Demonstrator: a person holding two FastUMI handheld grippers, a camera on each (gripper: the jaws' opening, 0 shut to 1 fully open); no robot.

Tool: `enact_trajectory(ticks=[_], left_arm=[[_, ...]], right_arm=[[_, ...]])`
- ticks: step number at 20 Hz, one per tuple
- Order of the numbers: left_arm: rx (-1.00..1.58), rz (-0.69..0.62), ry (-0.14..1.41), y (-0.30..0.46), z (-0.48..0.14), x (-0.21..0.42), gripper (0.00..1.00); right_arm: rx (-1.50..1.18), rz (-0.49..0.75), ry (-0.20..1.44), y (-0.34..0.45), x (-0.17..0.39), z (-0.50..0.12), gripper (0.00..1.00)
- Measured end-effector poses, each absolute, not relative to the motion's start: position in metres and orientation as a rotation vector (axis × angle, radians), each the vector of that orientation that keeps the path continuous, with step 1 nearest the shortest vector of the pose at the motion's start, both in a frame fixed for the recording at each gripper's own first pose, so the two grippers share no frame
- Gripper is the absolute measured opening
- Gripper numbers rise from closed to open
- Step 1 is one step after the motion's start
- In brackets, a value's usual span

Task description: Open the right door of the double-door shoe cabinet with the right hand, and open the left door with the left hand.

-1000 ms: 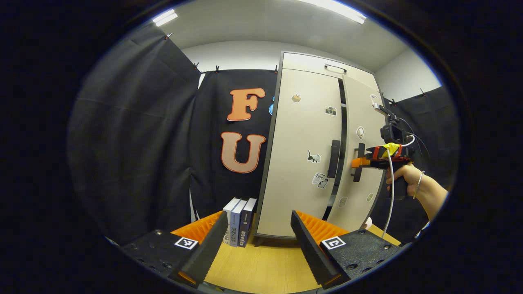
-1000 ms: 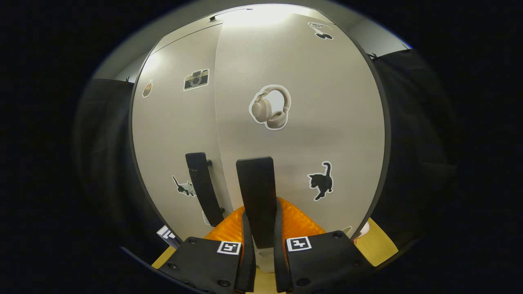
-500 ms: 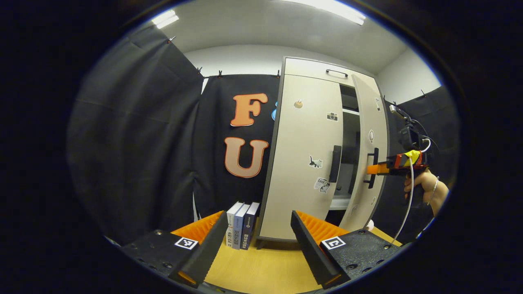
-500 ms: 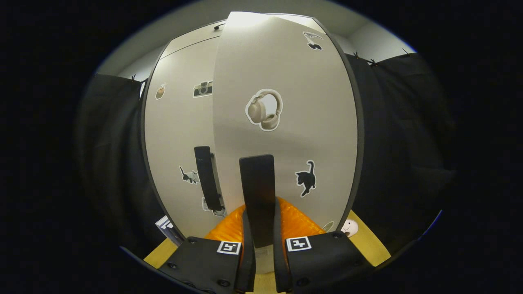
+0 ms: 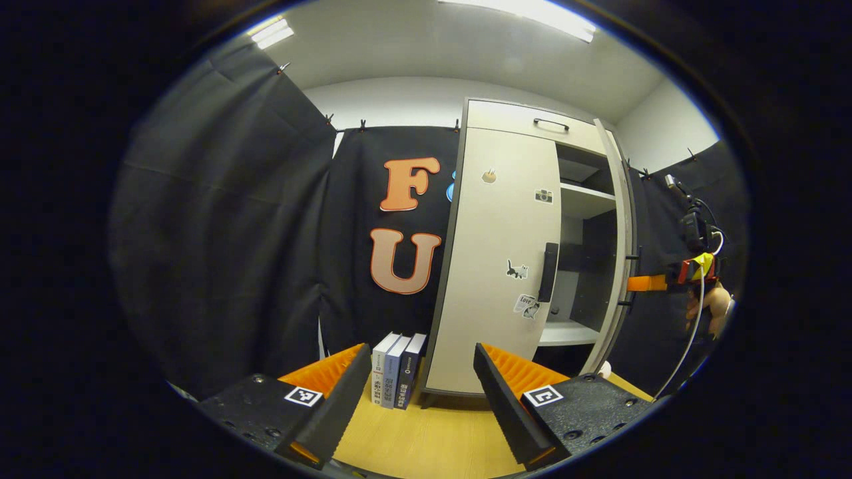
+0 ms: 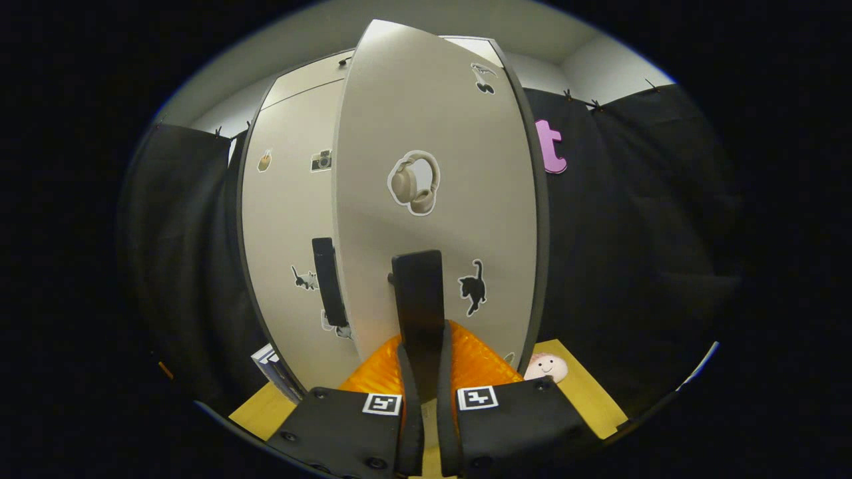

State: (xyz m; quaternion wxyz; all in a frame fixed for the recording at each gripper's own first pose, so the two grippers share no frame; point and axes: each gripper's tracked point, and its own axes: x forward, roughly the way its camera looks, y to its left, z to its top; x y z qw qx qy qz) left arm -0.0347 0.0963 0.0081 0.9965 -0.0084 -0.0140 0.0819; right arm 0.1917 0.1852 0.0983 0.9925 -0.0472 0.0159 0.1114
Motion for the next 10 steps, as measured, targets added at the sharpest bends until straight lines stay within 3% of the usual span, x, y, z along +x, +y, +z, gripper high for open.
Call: enact_trajectory(ticks=[4, 7, 10], left_arm=[[-0.042, 0.138, -0.016, 0.085, 0.003, -0.031, 0.92], [-0.047, 0.108, -0.014, 0.07, 0.003, -0.028, 0.95], [-0.048, 0.076, -0.007, 0.053, 0.002, -0.024, 0.92]], right_arm=[[-0.132, 0.105, 0.006, 0.143, 0.184, 0.107, 0.17], [-0.153, 0.014, -0.007, 0.112, 0.184, 0.112, 0.12], [-0.142, -0.011, -0.007, 0.098, 0.181, 0.112, 0.09]])
